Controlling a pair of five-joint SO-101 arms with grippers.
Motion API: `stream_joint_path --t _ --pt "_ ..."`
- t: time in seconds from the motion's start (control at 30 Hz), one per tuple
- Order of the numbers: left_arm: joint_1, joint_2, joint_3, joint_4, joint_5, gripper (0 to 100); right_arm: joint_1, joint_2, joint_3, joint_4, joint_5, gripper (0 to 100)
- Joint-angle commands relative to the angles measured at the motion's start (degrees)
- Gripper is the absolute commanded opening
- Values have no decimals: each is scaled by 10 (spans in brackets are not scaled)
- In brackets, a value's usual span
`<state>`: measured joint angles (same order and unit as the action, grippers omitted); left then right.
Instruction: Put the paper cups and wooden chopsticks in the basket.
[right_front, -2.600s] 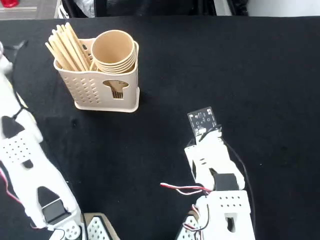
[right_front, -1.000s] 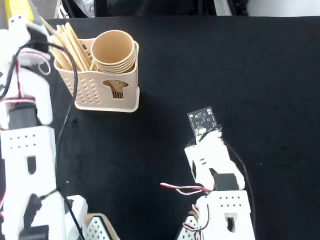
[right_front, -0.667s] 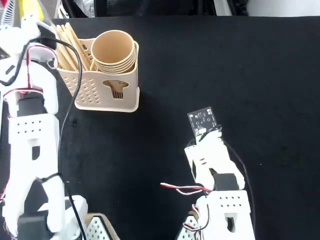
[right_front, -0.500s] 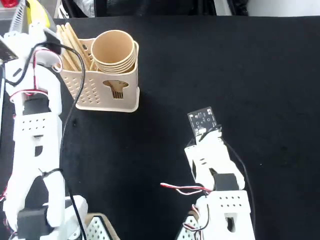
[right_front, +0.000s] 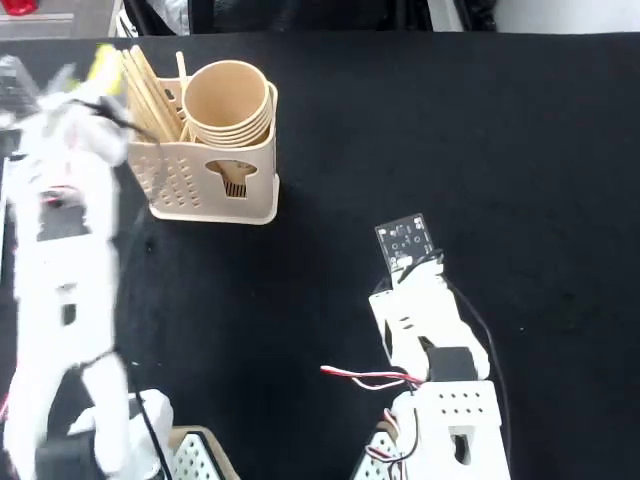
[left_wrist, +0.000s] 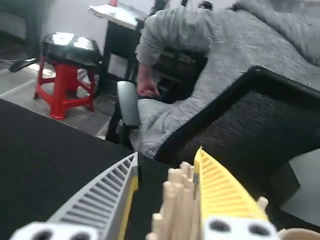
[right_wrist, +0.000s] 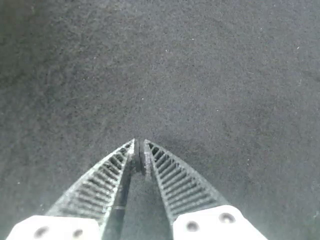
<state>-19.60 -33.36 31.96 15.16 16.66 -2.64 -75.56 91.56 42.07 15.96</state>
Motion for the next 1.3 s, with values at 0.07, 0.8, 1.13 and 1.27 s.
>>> stream_joint_path --t 0.07,0.8,1.13,1.27 --pt "-116 -62 -138 264 -68 185 3 -7 -18 -5 4 11" --pt "-251 848 -1019 734 -373 186 3 -7 -15 -5 5 11" --pt "-267 1068 -1222 653 -428 188 3 -7 -15 -5 5 11" --pt "-268 1067 -1121 580 -428 188 3 -7 -15 -5 5 11"
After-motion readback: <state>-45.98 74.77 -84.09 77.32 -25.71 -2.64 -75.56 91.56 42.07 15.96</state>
